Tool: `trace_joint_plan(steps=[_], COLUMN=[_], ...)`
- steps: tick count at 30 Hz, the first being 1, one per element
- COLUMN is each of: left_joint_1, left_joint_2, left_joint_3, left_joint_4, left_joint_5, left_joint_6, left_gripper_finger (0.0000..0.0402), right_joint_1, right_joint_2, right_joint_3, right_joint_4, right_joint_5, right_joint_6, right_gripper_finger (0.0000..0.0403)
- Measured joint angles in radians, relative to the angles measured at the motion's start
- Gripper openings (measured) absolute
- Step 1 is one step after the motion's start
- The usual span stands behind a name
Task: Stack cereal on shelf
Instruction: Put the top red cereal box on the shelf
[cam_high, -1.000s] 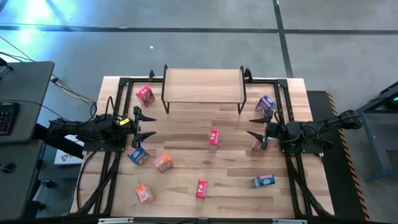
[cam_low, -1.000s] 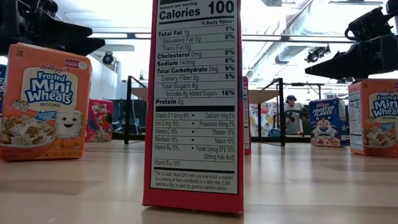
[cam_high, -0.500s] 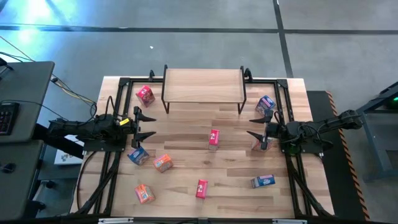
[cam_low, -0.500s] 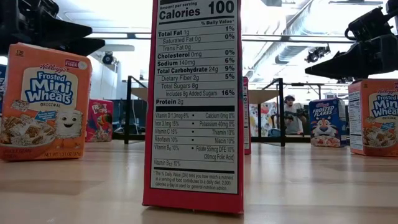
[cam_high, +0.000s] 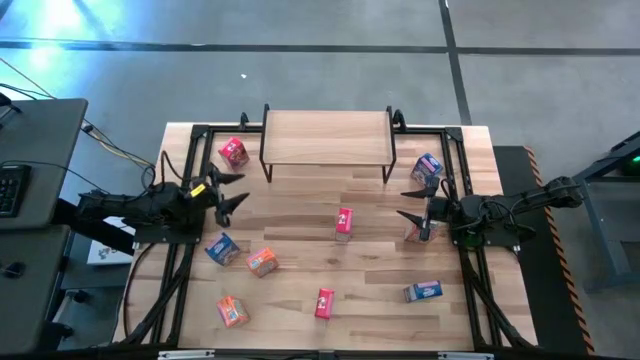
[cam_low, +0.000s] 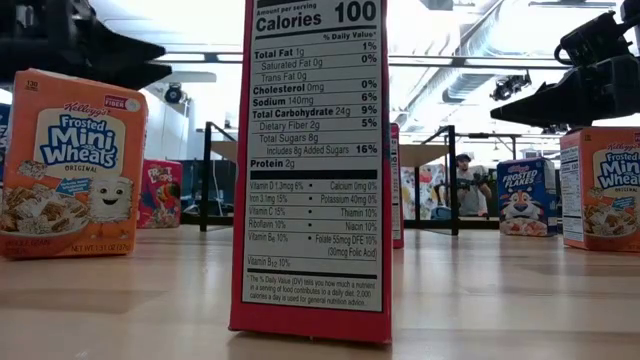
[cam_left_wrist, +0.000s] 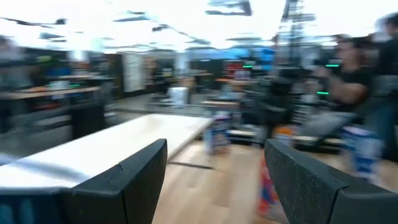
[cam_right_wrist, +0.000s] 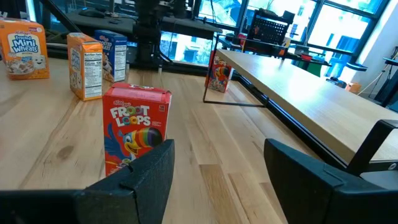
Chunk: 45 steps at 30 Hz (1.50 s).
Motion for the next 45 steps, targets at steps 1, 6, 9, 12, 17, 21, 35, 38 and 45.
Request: trace_joint_plan(steps=[1,6,9,12,17,21,35,38,45], left_joint_1=[0.0,0.001,0.001,0.001,0.0,0.001,0.005,0.022,0.091], left_joint_2=[0.0,0.0,0.0,0.0,0.0,0.0,0.19,0.262,0.429], left_joint_3=[0.0,0.0,0.0,0.0,0.0,0.004,0.259,0.323,0.491], left_joint_4=[-0.002,-0.016,-0.016,-0.007,0.025,0.073,-0.097,-0.134,-0.211], left_joint_5=[-0.045,-0.223,-0.302,-0.337,-0.394,-0.486,-0.715,-0.75,-0.761], left_joint_6=[0.0,0.0,0.0,0.0,0.032,0.026,0.006,-0.001,-0.037], left_gripper_finger=[0.0262,0.0262,0.0262,0.0262,0.0262,0.0262,0.0262,0.0262,0.0262], right_joint_1=[0.0,0.0,0.0,0.0,0.0,0.0,0.0,0.0,0.0], right_joint_2=[0.0,0.0,0.0,0.0,0.0,0.0,0.0,0.0,0.0], right_joint_3=[0.0,0.0,0.0,0.0,0.0,0.0,0.0,0.0,0.0], right_joint_4=[0.0,0.0,0.0,0.0,0.0,0.0,0.0,0.0,0.0], right_joint_5=[0.0,0.0,0.0,0.0,0.0,0.0,0.0,0.0,0.0], right_joint_6=[0.0,0.0,0.0,0.0,0.0,0.0,0.0,0.0,0.0], right_gripper_finger=[0.0241,0.0241,0.0241,0.0241,0.0241,0.0241,0.0241,0.0241,0.0241])
